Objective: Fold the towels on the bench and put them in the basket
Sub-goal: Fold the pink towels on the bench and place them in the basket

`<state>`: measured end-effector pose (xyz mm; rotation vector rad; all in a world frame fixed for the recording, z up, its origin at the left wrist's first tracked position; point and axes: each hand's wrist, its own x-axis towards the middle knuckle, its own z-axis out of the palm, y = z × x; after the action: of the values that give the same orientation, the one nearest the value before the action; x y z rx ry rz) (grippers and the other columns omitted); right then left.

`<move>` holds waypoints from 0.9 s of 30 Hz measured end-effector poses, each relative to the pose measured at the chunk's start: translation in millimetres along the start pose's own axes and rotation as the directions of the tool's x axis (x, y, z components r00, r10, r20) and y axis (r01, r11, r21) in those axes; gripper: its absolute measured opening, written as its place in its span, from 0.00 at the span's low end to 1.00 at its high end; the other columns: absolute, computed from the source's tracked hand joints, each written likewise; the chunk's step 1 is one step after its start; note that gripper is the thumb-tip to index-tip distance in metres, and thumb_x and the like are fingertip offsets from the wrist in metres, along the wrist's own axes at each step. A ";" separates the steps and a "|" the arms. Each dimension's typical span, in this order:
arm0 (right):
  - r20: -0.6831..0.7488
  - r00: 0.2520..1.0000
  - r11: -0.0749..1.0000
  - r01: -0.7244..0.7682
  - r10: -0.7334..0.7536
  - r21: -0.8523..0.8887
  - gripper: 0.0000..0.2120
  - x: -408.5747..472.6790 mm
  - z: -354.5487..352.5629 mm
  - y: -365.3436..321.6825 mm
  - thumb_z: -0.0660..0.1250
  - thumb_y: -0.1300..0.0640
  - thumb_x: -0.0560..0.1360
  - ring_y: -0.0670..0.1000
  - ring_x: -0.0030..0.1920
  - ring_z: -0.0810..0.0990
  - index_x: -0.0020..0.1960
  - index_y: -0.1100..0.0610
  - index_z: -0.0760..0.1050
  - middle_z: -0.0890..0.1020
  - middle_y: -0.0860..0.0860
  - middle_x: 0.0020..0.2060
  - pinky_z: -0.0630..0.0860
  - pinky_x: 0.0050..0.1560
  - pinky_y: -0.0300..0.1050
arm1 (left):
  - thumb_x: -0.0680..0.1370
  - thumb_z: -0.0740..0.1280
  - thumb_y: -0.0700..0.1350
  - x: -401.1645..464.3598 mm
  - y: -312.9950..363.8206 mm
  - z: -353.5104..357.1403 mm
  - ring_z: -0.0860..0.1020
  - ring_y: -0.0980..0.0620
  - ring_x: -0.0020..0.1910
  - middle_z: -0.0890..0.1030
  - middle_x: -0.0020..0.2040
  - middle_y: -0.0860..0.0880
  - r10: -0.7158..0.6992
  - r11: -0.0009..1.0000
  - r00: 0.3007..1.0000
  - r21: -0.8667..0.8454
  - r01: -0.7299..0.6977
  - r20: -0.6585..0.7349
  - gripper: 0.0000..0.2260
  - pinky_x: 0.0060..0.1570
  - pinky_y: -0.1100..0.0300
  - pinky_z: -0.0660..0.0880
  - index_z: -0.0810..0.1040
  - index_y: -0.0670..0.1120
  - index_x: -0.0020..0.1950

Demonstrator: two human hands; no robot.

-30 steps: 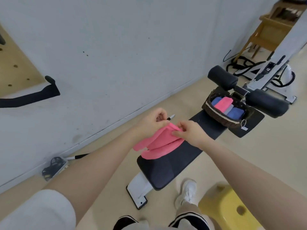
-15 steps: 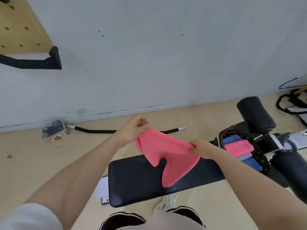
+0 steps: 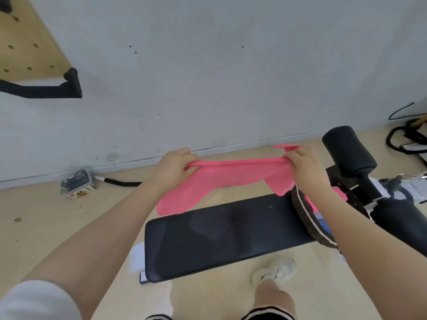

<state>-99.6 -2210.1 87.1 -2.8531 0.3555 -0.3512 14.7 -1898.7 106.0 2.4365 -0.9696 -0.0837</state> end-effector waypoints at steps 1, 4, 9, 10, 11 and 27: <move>0.001 0.999 0.999 0.039 -0.039 -0.021 0.12 -4.5 7.0 5.9 0.61 0.68 0.74 0.62 0.55 0.74 0.53 0.64 0.79 0.79 0.61 0.48 0.73 0.46 0.51 | 0.76 0.62 0.49 -3.9 -2.2 8.5 0.76 0.48 0.40 0.77 0.41 0.45 0.001 1.000 0.999 0.031 -0.002 0.040 0.13 0.40 0.59 0.68 0.82 0.45 0.52; 0.123 0.990 0.994 0.082 -0.073 -0.072 0.13 -20.8 51.3 31.1 0.59 0.60 0.70 0.62 0.52 0.77 0.45 0.62 0.80 0.80 0.60 0.43 0.77 0.39 0.54 | 0.74 0.58 0.50 -17.8 -9.7 59.1 0.77 0.49 0.46 0.79 0.44 0.50 -0.104 0.987 0.955 0.148 0.065 0.279 0.14 0.45 0.54 0.74 0.81 0.50 0.51; 0.534 0.842 0.963 0.207 -0.083 -0.176 0.14 -39.9 166.2 79.5 0.57 0.58 0.74 0.55 0.61 0.72 0.54 0.58 0.79 0.79 0.53 0.56 0.70 0.58 0.47 | 0.76 0.61 0.42 -52.1 -37.2 199.9 0.71 0.48 0.38 0.67 0.30 0.53 -0.264 0.962 0.786 0.212 0.172 0.559 0.16 0.36 0.57 0.66 0.61 0.51 0.29; 0.575 0.812 0.948 0.255 -0.102 -0.192 0.14 -45.1 185.4 86.1 0.57 0.57 0.75 0.54 0.58 0.73 0.51 0.57 0.79 0.80 0.52 0.52 0.70 0.56 0.47 | 0.76 0.61 0.41 -59.4 -42.0 223.2 0.71 0.48 0.39 0.69 0.31 0.51 -0.270 0.961 0.764 0.212 0.176 0.587 0.15 0.35 0.60 0.64 0.64 0.50 0.30; 0.590 0.797 0.937 0.293 -0.130 -0.190 0.13 -51.4 205.0 93.4 0.56 0.56 0.75 0.54 0.54 0.75 0.48 0.56 0.79 0.80 0.50 0.47 0.68 0.54 0.46 | 0.76 0.61 0.41 -65.5 -48.6 245.2 0.72 0.48 0.42 0.74 0.36 0.49 -0.285 0.958 0.751 0.212 0.195 0.596 0.10 0.36 0.63 0.64 0.70 0.50 0.35; 0.586 0.669 0.866 0.484 -0.457 0.122 0.13 -123.8 277.2 151.6 0.60 0.60 0.74 0.54 0.51 0.78 0.54 0.54 0.80 0.84 0.49 0.50 0.74 0.49 0.47 | 0.77 0.59 0.44 -127.5 -36.5 357.4 0.77 0.47 0.44 0.81 0.46 0.48 -0.336 0.844 0.916 0.501 0.190 0.219 0.08 0.41 0.54 0.73 0.78 0.49 0.49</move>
<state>-174.3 -2261.4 -239.9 -2.8561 -0.5220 0.5002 -142.4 -1948.9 -237.7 3.0746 -0.8349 -0.3644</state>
